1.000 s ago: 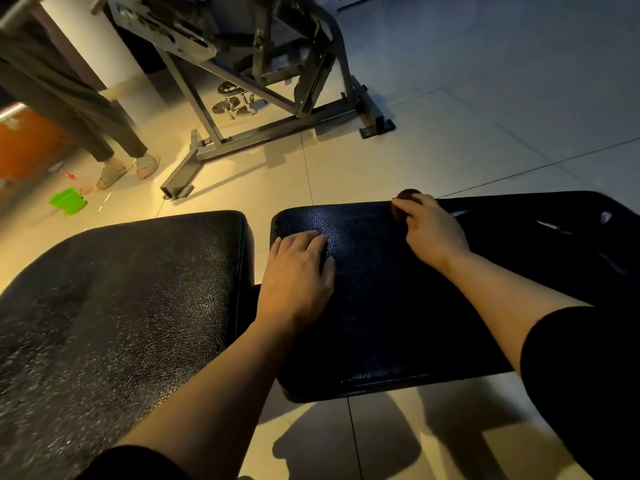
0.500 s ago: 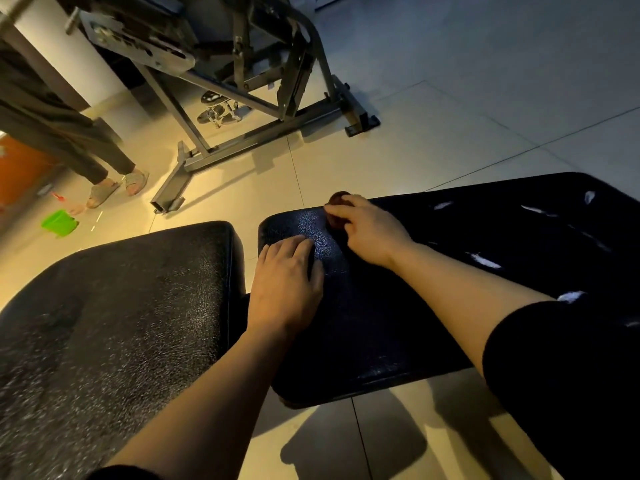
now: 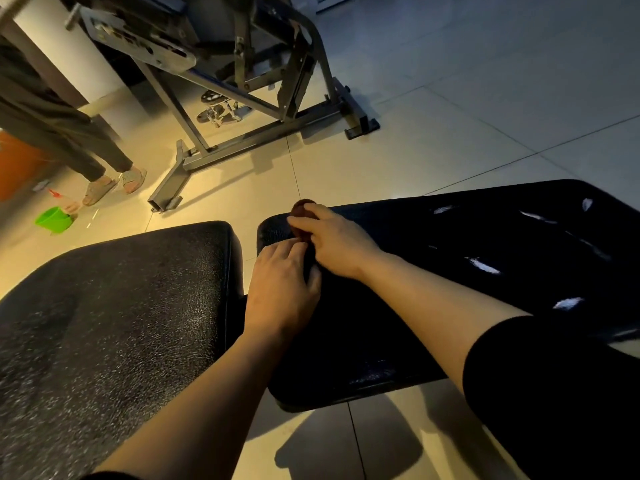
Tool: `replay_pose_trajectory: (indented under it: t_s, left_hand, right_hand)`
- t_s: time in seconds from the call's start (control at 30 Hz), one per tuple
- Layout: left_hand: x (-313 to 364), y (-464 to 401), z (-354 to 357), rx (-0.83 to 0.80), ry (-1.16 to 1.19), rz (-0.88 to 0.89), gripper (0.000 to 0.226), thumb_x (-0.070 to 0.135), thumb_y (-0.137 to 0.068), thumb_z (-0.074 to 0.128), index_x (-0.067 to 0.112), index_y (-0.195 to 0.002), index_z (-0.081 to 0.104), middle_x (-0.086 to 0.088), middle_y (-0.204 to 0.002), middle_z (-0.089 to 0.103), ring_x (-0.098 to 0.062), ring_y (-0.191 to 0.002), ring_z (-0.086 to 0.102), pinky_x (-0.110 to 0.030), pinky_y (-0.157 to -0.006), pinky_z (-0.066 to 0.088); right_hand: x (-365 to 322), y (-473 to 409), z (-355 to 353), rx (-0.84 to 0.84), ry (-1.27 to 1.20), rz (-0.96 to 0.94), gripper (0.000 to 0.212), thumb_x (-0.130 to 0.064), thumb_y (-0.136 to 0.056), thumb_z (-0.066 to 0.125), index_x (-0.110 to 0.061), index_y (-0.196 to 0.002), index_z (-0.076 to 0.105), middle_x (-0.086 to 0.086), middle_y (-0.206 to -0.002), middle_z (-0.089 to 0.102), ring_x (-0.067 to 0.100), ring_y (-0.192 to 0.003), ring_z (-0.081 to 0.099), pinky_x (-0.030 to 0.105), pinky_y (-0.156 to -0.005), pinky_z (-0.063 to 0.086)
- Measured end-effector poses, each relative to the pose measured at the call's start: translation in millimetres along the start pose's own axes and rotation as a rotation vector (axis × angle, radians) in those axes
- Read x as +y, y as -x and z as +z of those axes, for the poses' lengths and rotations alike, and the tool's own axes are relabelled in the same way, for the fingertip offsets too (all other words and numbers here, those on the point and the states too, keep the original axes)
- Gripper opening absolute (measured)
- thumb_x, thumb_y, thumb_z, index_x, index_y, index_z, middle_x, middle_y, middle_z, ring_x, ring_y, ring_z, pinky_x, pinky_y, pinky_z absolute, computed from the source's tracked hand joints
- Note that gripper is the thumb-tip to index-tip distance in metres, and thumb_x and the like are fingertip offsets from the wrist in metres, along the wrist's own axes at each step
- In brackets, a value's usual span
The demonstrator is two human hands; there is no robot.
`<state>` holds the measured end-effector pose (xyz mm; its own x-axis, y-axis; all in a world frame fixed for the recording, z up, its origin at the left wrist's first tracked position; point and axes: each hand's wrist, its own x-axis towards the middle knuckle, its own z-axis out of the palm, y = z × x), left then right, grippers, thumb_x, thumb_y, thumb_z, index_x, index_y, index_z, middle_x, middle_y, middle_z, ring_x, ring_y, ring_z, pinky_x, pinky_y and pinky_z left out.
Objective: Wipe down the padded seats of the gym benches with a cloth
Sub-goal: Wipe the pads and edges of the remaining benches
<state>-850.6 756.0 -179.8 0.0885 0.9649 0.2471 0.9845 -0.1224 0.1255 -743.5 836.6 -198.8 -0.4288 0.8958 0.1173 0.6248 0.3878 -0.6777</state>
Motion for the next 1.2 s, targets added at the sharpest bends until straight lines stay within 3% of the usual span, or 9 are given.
replay_pose_trajectory:
  t_s: [0.23, 0.4, 0.57, 0.67, 0.77, 0.83, 0.97, 1.1, 1.2]
  left_hand:
    - [-1.0, 1.2, 1.1, 0.069, 0.045, -0.006, 0.038, 0.026, -0.096, 0.053, 0.007, -0.128, 0.056, -0.007, -0.135, 0.054, -0.021, -0.126, 0.043, -0.027, -0.109, 0.026]
    - [-8.3, 23.0, -19.2, 0.264, 0.211, -0.140, 0.027, 0.016, -0.091, 0.059, 0.012, -0.118, 0.062, -0.002, -0.129, 0.054, -0.015, -0.118, 0.046, -0.013, -0.091, 0.026]
    - [-21.7, 56.2, -29.6, 0.160, 0.184, -0.252, 0.035, 0.018, -0.090, 0.058, 0.014, -0.125, 0.055, -0.002, -0.127, 0.050, -0.015, -0.114, 0.046, -0.018, -0.083, 0.031]
    - [-18.4, 66.3, -32.3, 0.130, 0.218, -0.300, 0.034, 0.020, -0.091, 0.058, 0.014, -0.124, 0.054, -0.002, -0.127, 0.047, -0.016, -0.114, 0.045, -0.019, -0.085, 0.033]
    - [-12.1, 76.7, -36.3, 0.081, 0.208, -0.265, 0.038, 0.023, -0.091, 0.058, 0.014, -0.127, 0.053, -0.002, -0.128, 0.047, -0.017, -0.117, 0.042, -0.023, -0.094, 0.033]
    - [-7.7, 85.2, -38.2, 0.024, 0.159, -0.227, 0.045, 0.027, -0.091, 0.057, 0.014, -0.134, 0.049, -0.003, -0.133, 0.046, -0.018, -0.123, 0.038, -0.025, -0.102, 0.030]
    - [-4.6, 102.2, -39.9, -0.010, 0.089, -0.193, 0.048, 0.031, -0.089, 0.058, 0.011, -0.133, 0.048, -0.005, -0.134, 0.047, -0.021, -0.125, 0.037, -0.027, -0.107, 0.027]
    - [-3.6, 116.2, -40.1, 0.000, 0.061, -0.184, 0.035, 0.026, -0.082, 0.057, 0.006, -0.111, 0.059, -0.011, -0.115, 0.058, -0.029, -0.109, 0.050, -0.030, -0.098, 0.031]
    - [5.5, 123.4, -43.1, -0.009, 0.044, -0.174, 0.043, 0.032, -0.086, 0.057, 0.008, -0.122, 0.055, -0.010, -0.122, 0.055, -0.027, -0.116, 0.046, -0.034, -0.104, 0.033]
  right_hand:
    - [63.4, 15.5, -36.6, 0.174, 0.004, 0.367, 0.057, -0.006, -0.093, 0.044, -0.027, -0.146, 0.040, 0.000, -0.159, 0.021, 0.029, -0.139, 0.033, 0.035, -0.113, 0.030]
    - [-1.4, -0.5, 0.3, 0.065, 0.000, 0.092, 0.057, -0.007, -0.096, 0.046, -0.029, -0.148, 0.037, -0.002, -0.161, 0.016, 0.025, -0.144, 0.023, 0.040, -0.117, 0.026]
    - [-54.6, 12.7, 19.7, -0.090, 0.031, -0.204, 0.054, -0.007, -0.097, 0.047, -0.029, -0.146, 0.039, -0.004, -0.161, 0.016, 0.020, -0.148, 0.014, 0.040, -0.119, 0.020]
    - [-38.0, 25.5, 16.9, -0.067, 0.020, -0.164, 0.056, -0.006, -0.097, 0.047, -0.032, -0.146, 0.040, -0.007, -0.160, 0.018, 0.019, -0.145, 0.022, 0.039, -0.118, 0.025]
    - [-4.4, 30.4, 4.1, 0.089, -0.017, 0.068, 0.057, -0.003, -0.095, 0.044, -0.030, -0.145, 0.042, -0.005, -0.158, 0.023, 0.023, -0.140, 0.032, 0.039, -0.115, 0.031]
    - [-0.5, 33.9, 2.6, 0.123, 0.024, 0.175, 0.059, -0.003, -0.094, 0.043, -0.028, -0.148, 0.038, -0.002, -0.160, 0.018, 0.026, -0.143, 0.028, 0.041, -0.115, 0.030]
    - [-48.2, 53.7, 25.9, 0.060, 0.080, -0.053, 0.054, -0.007, -0.099, 0.043, -0.028, -0.148, 0.036, -0.002, -0.161, 0.015, 0.022, -0.148, 0.015, 0.041, -0.119, 0.023]
    - [-75.4, 79.7, 41.8, -0.071, 0.124, -0.376, 0.051, -0.006, -0.098, 0.046, -0.026, -0.145, 0.043, -0.004, -0.161, 0.018, 0.015, -0.149, 0.003, 0.025, -0.114, 0.006]
    - [-53.7, 84.5, 28.9, -0.038, 0.100, -0.265, 0.058, -0.004, -0.096, 0.050, -0.031, -0.146, 0.040, -0.007, -0.160, 0.018, 0.016, -0.148, 0.013, 0.036, -0.118, 0.022]
